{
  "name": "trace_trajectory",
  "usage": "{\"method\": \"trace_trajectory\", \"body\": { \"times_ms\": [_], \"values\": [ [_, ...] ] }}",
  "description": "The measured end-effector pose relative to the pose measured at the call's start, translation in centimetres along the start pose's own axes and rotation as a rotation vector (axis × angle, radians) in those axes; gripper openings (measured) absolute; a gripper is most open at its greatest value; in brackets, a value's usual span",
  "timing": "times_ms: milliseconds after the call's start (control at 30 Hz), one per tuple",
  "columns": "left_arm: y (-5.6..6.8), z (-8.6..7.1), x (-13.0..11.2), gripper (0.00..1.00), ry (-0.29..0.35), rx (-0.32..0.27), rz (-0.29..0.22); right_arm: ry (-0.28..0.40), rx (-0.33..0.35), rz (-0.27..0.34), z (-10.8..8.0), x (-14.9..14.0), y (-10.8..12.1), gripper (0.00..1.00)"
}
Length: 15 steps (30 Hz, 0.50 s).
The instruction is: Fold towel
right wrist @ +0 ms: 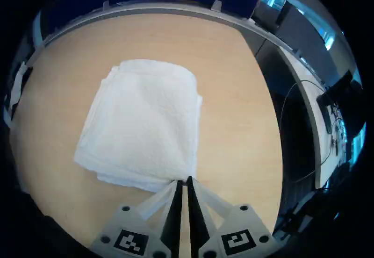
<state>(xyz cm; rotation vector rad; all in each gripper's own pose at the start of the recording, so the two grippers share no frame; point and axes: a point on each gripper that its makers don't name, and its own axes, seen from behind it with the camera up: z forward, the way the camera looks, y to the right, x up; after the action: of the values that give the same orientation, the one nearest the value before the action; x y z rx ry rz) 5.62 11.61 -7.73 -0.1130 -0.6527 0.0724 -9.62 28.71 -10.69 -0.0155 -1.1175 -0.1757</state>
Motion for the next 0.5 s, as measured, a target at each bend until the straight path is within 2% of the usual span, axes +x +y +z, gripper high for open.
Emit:
{"method": "trace_trajectory", "body": {
  "times_ms": [167, 233, 367, 500],
  "values": [
    [0.0, -0.1, 0.0, 0.89, 0.001, -0.002, 0.0, 0.02, -0.011, 0.017, -0.5, 0.0, 0.3, 0.29],
    [0.1, 0.0, 0.0, 0.89, 0.002, -0.003, 0.0, 0.026, -0.019, 0.024, -0.7, 0.0, 0.5, 0.42],
    [0.2, 0.1, 0.1, 0.89, 0.002, -0.006, -0.002, 0.038, -0.025, 0.03, -1.1, -0.1, 0.8, 0.49],
    [0.4, 0.1, 0.1, 0.89, 0.004, -0.01, -0.003, 0.047, -0.03, 0.027, -1.5, -0.1, 0.8, 0.63]
  ]
}}
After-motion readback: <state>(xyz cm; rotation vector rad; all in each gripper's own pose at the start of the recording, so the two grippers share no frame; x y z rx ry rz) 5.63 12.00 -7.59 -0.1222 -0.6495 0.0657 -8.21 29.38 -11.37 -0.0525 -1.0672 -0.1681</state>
